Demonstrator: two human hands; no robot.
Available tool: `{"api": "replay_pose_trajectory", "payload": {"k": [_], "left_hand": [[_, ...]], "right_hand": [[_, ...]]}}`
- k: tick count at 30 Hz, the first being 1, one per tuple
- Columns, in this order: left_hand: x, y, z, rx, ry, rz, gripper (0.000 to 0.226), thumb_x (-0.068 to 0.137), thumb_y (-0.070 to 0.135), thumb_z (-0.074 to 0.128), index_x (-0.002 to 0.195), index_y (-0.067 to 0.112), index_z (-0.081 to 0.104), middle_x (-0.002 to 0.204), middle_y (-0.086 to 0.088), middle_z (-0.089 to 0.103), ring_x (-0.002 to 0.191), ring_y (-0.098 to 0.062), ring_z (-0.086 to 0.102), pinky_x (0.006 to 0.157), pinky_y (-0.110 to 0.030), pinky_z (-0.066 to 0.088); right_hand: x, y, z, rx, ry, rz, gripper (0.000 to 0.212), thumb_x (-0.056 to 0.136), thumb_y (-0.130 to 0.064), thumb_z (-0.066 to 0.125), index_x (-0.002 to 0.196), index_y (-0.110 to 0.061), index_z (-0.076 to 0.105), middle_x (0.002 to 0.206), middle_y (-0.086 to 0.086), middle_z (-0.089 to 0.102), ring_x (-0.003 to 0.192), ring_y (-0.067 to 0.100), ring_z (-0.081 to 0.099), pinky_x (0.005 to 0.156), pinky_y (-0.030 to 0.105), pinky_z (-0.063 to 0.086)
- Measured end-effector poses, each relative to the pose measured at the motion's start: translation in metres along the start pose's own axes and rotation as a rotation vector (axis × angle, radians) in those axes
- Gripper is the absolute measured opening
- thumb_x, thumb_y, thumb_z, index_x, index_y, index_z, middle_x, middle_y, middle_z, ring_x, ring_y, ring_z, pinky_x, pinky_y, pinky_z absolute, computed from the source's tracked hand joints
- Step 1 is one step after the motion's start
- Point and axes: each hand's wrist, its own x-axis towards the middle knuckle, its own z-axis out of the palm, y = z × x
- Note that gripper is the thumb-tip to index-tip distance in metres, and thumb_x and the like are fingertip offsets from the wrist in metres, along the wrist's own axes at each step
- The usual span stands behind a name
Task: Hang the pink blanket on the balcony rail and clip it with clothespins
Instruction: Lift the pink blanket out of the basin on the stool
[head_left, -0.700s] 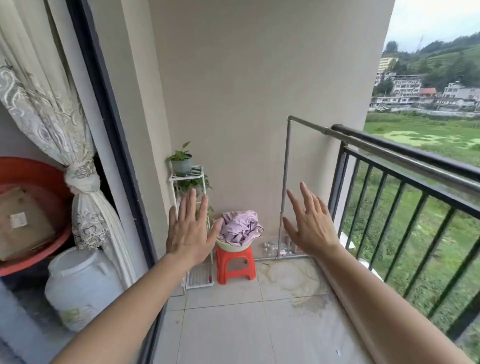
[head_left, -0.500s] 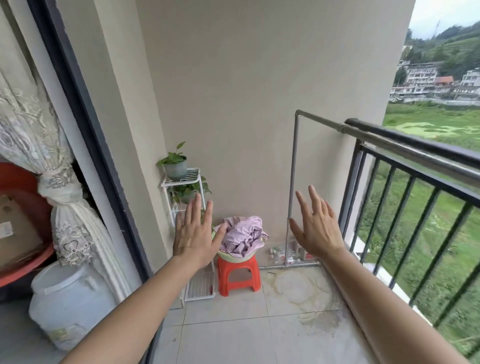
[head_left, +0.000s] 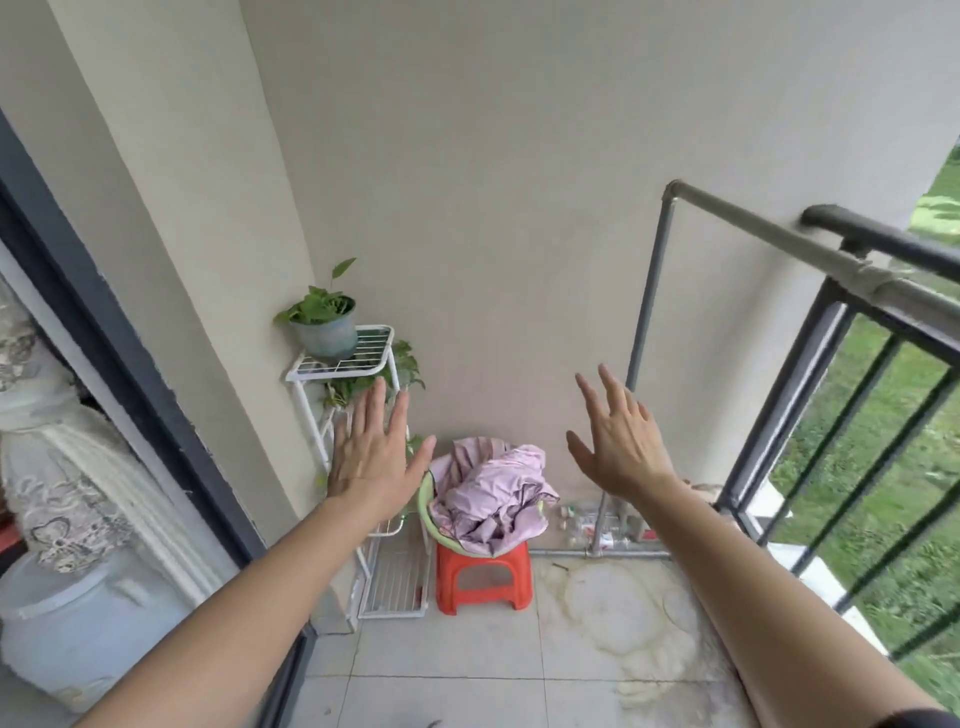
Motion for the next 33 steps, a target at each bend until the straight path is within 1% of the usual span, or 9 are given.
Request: {"api": "replay_pose_trajectory", "payload": {"k": [5, 10, 13, 18, 23, 27, 30, 32, 33], "left_hand": [[0.101, -0.002, 0.075, -0.055, -0.053, 0.069, 0.079, 0.095, 0.062, 0.032, 0.156, 0.018, 0.011, 0.164, -0.013, -0.007, 0.15, -0.03, 0.002, 0.119, -0.051, 0.009], [0.216, -0.013, 0.157, -0.106, -0.24, 0.09, 0.087, 0.093, 0.068, 0.025, 0.155, 0.02, -0.013, 0.156, -0.009, -0.034, 0.149, -0.027, -0.018, 0.121, -0.051, -0.001], [0.276, -0.017, 0.2, -0.155, -0.376, 0.082, 0.088, 0.094, 0.067, 0.027, 0.152, 0.021, -0.022, 0.153, -0.007, -0.04, 0.147, -0.027, -0.023, 0.119, -0.048, -0.006], [0.331, -0.02, 0.286, -0.192, -0.576, 0.087, 0.091, 0.094, 0.065, 0.035, 0.154, 0.021, -0.018, 0.156, -0.007, -0.036, 0.148, -0.029, -0.02, 0.12, -0.049, -0.001], [0.338, -0.014, 0.395, -0.26, -0.806, 0.034, 0.1, 0.091, 0.062, 0.047, 0.153, 0.022, -0.02, 0.157, -0.003, -0.033, 0.148, -0.028, -0.018, 0.12, -0.05, -0.001], [0.31, -0.017, 0.505, -0.28, -0.85, 0.001, 0.117, 0.078, 0.066, 0.06, 0.154, 0.02, -0.017, 0.161, -0.004, -0.022, 0.15, -0.027, -0.009, 0.12, -0.051, 0.013], [0.281, -0.015, 0.579, -0.264, -0.927, -0.026, 0.125, 0.071, 0.067, 0.064, 0.153, 0.018, -0.016, 0.163, -0.005, -0.016, 0.151, -0.026, -0.008, 0.118, -0.051, 0.015], [0.263, -0.012, 0.618, -0.3, -0.969, -0.084, 0.131, 0.067, 0.063, 0.071, 0.153, 0.02, -0.018, 0.164, -0.005, -0.004, 0.151, -0.027, -0.001, 0.119, -0.05, 0.016], [0.254, -0.009, 0.634, -0.314, -0.979, -0.119, 0.134, 0.065, 0.061, 0.074, 0.153, 0.021, -0.017, 0.164, -0.004, 0.004, 0.15, -0.027, 0.007, 0.118, -0.048, 0.019]], "right_hand": [[0.094, 0.009, 0.061, -0.005, -0.08, -0.005, 0.08, 0.094, -0.047, 0.05, 0.158, -0.02, 0.009, 0.164, 0.016, 0.01, 0.142, 0.034, 0.033, 0.114, 0.044, 0.031], [0.197, 0.022, 0.13, -0.035, -0.246, 0.005, 0.083, 0.094, -0.044, 0.051, 0.158, -0.021, 0.003, 0.165, 0.014, -0.001, 0.145, 0.031, 0.025, 0.116, 0.042, 0.028], [0.256, 0.031, 0.17, -0.031, -0.344, 0.03, 0.084, 0.094, -0.043, 0.052, 0.158, -0.021, 0.002, 0.165, 0.013, -0.003, 0.145, 0.03, 0.023, 0.116, 0.043, 0.03], [0.311, 0.044, 0.249, 0.028, -0.512, 0.067, 0.085, 0.094, -0.041, 0.053, 0.158, -0.021, 0.001, 0.165, 0.012, -0.003, 0.146, 0.031, 0.021, 0.115, 0.045, 0.031], [0.334, 0.058, 0.36, 0.041, -0.708, 0.038, 0.09, 0.09, -0.036, 0.059, 0.157, -0.022, 0.001, 0.164, 0.011, -0.004, 0.147, 0.033, 0.018, 0.116, 0.046, 0.031], [0.332, 0.063, 0.471, 0.043, -0.825, -0.014, 0.101, 0.087, -0.027, 0.063, 0.157, -0.022, -0.01, 0.164, 0.011, -0.016, 0.152, 0.033, -0.003, 0.121, 0.046, 0.015], [0.321, 0.066, 0.547, 0.02, -0.83, -0.088, 0.109, 0.086, -0.029, 0.066, 0.156, -0.02, -0.016, 0.161, 0.011, -0.026, 0.15, 0.029, -0.02, 0.123, 0.045, -0.001], [0.308, 0.069, 0.595, 0.013, -0.824, -0.117, 0.115, 0.081, -0.037, 0.071, 0.157, -0.017, -0.013, 0.165, 0.01, -0.014, 0.151, 0.028, -0.015, 0.122, 0.047, -0.005], [0.302, 0.071, 0.614, 0.017, -0.825, -0.109, 0.118, 0.076, -0.037, 0.074, 0.158, -0.016, -0.008, 0.166, 0.01, 0.001, 0.153, 0.029, -0.004, 0.123, 0.049, -0.003]]}}
